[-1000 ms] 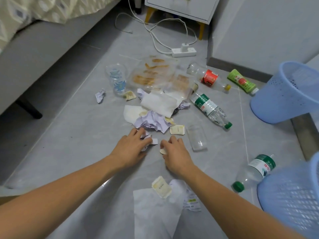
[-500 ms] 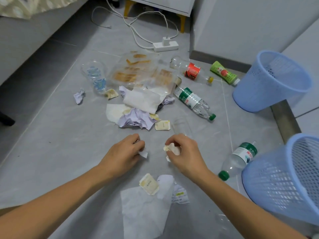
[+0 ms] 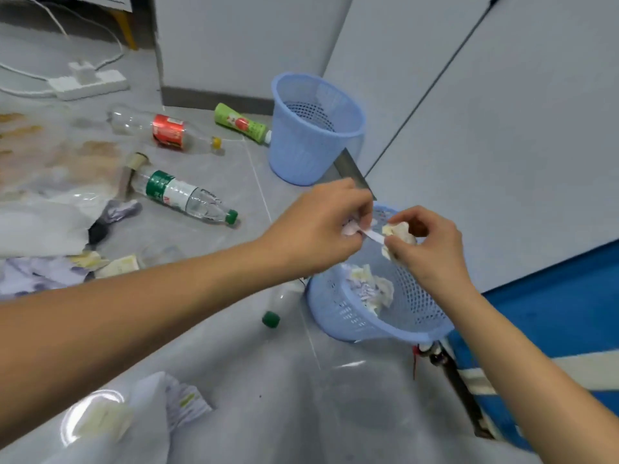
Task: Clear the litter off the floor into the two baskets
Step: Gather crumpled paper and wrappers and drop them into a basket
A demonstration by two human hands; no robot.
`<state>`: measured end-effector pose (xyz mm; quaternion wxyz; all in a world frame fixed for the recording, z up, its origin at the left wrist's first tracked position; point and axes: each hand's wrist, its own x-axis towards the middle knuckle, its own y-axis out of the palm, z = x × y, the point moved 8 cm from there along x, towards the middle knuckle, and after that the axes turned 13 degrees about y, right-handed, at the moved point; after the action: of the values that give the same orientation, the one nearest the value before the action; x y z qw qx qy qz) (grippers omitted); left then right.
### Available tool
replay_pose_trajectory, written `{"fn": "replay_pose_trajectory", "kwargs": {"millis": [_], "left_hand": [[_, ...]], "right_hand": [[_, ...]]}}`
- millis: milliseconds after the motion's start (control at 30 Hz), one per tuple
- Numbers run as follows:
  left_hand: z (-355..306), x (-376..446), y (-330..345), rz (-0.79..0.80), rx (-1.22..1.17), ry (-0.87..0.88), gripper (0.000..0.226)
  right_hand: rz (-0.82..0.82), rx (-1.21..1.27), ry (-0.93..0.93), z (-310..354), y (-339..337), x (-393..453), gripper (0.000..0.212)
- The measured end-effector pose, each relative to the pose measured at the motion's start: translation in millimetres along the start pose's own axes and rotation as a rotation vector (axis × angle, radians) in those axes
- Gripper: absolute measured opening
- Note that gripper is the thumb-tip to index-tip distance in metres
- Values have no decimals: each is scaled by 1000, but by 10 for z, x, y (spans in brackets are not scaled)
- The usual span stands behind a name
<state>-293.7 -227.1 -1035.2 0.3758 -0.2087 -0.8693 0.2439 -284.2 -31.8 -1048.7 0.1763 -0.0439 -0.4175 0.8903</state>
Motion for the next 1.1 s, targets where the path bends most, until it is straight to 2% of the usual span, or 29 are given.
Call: {"fn": "replay_pose_trajectory", "kwargs": {"millis": [67,167,233,300,367,467,533,600,700,767,833,933,1033,1100], "left_hand": [[-2,257,383,89,23,-9,15],[-18,297,783,348,204,-17,48],[-69,180,647,312,250,19,52],[-88,-85,345,239,282,49,43],[-21,-505,-25,180,294,15,32],[234,-1326,-524,88,284,-171,23],[389,-1922,-689,75,298,-315,19],[465,-2510,-718,102,322,-447,18],[461,-3326,-573,210,360,-668,30],[378,-3737,-416,286,408,-753,49],[272,-4019,-242,360,435,-797,75],[181,-4268,3,446,439,-833,103],[193,-4357,162,514,505,-791,107],[197,-4351,195,522,539,-730,93]], "right_hand": [[30,-79,60,-291,-62,78,23],[109,-225,143,-569,-68,90,30],[-7,-292,104,-480,-172,71,29],[-115,-260,9,-161,-197,-22,32],[-118,-159,-105,291,-14,-209,34],[38,-24,-326,965,619,-728,28],[230,-8,-453,1166,1227,-1196,21],[466,-92,-489,1076,1896,-1647,23],[805,-373,-462,663,2676,-2188,47],[954,-501,-469,439,2931,-2421,64],[1008,-547,-499,329,3049,-2548,76],[989,-621,-579,246,3170,-2611,83],[953,-631,-637,224,3263,-2575,73],[955,-593,-642,219,3302,-2547,62]]}}
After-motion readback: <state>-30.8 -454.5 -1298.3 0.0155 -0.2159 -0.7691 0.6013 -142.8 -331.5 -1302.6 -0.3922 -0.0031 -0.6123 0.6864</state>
